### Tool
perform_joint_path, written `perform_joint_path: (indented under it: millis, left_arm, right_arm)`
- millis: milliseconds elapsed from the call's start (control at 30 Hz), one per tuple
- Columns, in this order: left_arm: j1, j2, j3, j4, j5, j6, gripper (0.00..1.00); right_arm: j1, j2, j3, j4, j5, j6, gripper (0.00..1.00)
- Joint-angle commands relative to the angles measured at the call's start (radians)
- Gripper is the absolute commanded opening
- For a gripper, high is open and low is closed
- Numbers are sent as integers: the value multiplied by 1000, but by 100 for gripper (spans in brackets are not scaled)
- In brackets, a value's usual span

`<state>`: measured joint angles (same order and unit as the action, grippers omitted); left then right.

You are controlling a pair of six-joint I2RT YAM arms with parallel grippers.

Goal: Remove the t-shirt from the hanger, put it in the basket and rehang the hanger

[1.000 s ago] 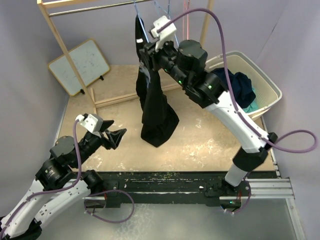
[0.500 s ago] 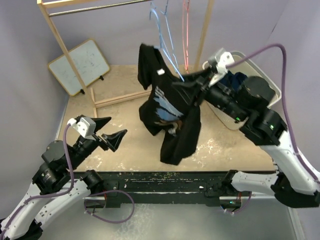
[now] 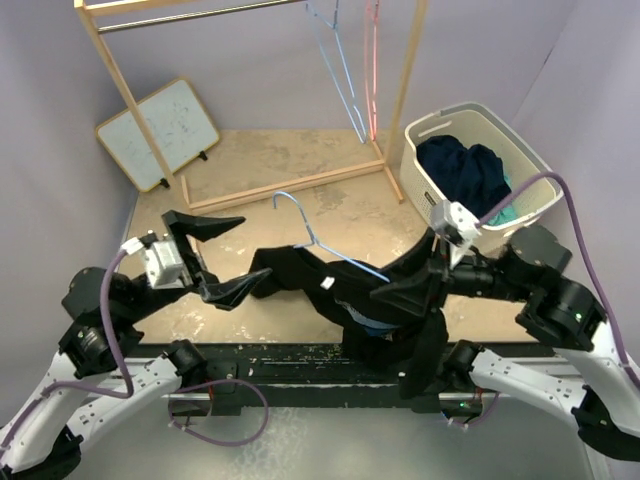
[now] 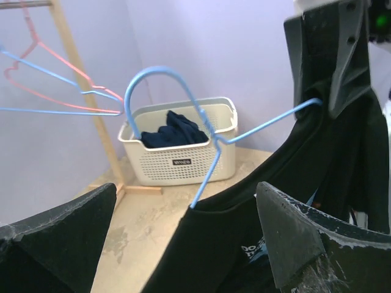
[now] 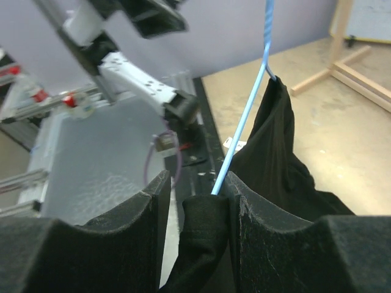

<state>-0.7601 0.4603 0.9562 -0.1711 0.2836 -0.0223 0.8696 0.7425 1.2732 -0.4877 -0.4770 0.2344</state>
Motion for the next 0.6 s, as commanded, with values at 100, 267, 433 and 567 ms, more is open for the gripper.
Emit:
perform_joint_path:
  millis: [100, 267, 433, 567]
  left_arm:
    - [1, 116, 33, 56, 229, 25, 99]
    - [2, 118, 1, 112, 236, 9, 99]
    - [1, 134, -23, 200, 298, -39, 98]
    - [2, 164, -48, 265, 368, -90, 91]
  right_arm:
    - [0, -95, 24, 136, -206, 75, 0]
    - [0, -99, 31, 159, -239, 92, 0]
    - [0, -96, 15, 169, -235, 94, 0]
    - [0, -94, -6, 197, -232, 103, 0]
